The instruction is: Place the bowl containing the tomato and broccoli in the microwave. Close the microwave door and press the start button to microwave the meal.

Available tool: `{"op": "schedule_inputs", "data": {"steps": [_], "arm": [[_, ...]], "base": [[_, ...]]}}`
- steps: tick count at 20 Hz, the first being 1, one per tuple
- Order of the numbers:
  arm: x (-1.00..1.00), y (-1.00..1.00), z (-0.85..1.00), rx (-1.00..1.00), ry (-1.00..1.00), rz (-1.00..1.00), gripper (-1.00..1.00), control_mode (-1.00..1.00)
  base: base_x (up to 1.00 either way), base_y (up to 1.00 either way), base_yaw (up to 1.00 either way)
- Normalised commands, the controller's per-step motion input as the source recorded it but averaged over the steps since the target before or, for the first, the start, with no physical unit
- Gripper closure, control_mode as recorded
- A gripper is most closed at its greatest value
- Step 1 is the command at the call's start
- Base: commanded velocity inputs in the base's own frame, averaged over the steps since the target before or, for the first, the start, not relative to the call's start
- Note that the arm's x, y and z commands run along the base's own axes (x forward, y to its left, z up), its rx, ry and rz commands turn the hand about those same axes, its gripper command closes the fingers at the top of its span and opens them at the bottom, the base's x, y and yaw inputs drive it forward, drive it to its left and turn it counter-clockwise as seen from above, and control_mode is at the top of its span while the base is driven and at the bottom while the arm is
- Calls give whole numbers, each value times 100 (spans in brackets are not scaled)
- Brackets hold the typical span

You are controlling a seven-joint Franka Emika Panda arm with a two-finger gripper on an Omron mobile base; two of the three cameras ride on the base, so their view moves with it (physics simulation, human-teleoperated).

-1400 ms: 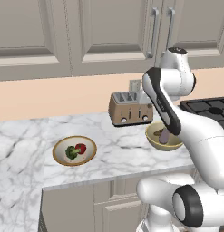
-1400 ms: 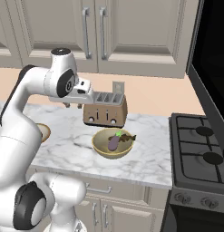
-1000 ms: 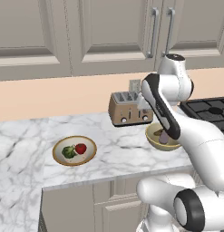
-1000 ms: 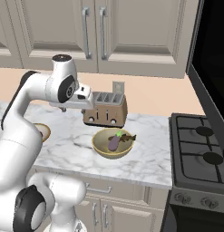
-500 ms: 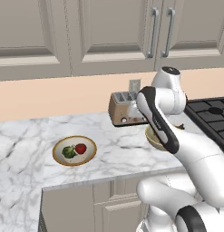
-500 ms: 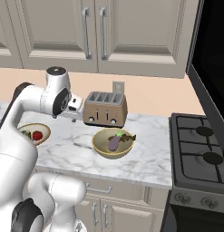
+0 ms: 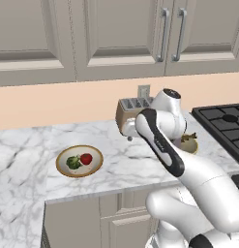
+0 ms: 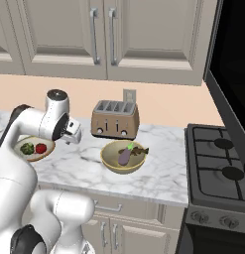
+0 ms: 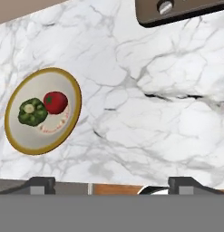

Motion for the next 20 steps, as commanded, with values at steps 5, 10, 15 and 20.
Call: {"op": "schedule_inputs", "data": {"steps": [5, 10, 15, 20], "arm": [[-3, 61, -53, 6, 0, -4, -100, -100], [0, 64, -32, 1, 1, -2, -100, -100], [0, 53, -22, 0, 0, -2, -100, -100], [5, 39, -23, 0, 0, -2, -100, -100]], "base": [[0, 0, 0], [0, 0, 0], [0, 0, 0], [0, 0, 0]]}}
